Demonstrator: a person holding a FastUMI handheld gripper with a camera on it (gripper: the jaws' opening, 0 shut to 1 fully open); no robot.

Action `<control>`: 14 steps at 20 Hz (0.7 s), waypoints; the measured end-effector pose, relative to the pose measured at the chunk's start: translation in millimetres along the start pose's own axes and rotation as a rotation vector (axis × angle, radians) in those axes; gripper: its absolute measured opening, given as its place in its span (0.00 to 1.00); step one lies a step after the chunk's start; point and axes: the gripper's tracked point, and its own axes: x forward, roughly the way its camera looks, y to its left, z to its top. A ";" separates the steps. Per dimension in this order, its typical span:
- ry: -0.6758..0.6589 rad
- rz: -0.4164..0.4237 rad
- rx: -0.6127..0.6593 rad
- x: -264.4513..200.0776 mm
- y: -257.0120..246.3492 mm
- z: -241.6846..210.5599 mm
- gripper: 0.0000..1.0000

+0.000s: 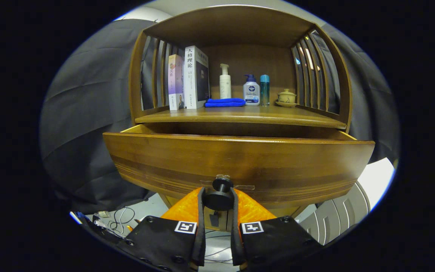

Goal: Pull open the drawer, take out the items inside it, and place them on the countertop above the cabinet.

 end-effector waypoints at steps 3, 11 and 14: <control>0.003 0.014 0.012 -15.7 3.4 -8.0 0.29; 0.012 0.041 0.012 -56.8 12.1 -33.7 0.29; -0.001 0.054 -0.017 -70.7 14.2 -40.3 0.29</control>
